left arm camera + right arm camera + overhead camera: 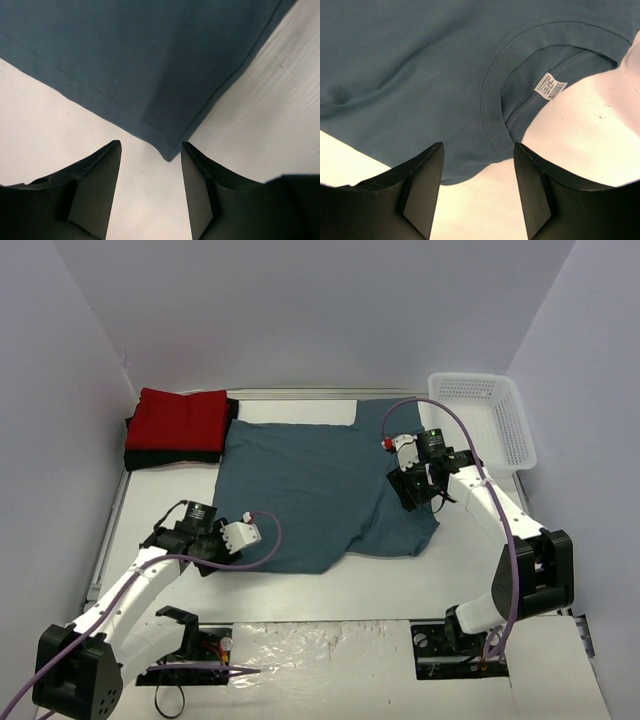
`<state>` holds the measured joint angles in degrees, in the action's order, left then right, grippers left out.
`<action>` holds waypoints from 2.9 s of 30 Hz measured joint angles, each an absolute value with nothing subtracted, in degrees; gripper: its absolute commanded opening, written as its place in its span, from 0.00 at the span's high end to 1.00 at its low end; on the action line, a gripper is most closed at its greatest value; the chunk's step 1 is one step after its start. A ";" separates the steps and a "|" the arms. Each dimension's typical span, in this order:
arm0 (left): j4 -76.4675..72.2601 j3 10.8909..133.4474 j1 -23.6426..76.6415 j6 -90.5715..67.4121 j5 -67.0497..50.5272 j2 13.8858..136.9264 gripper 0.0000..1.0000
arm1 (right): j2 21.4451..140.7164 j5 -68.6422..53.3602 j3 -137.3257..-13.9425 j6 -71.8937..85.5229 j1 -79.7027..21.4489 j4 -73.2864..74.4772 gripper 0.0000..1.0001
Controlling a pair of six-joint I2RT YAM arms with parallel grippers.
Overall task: Fold and stack the t-shirts
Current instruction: Flatten out the tshirt
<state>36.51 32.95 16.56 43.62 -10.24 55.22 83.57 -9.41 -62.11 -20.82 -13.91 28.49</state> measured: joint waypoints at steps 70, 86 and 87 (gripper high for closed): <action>30.55 58.78 17.82 22.09 7.75 78.52 0.98 | 99.48 -4.84 -55.92 -36.25 -25.98 41.36 1.00; 34.96 58.72 17.82 27.64 2.61 65.25 0.98 | 80.20 -12.01 -67.13 -44.07 -22.00 55.16 1.00; 34.94 58.83 17.78 27.62 2.96 64.88 0.98 | 80.73 -12.12 -69.67 -44.49 -20.58 54.96 1.00</action>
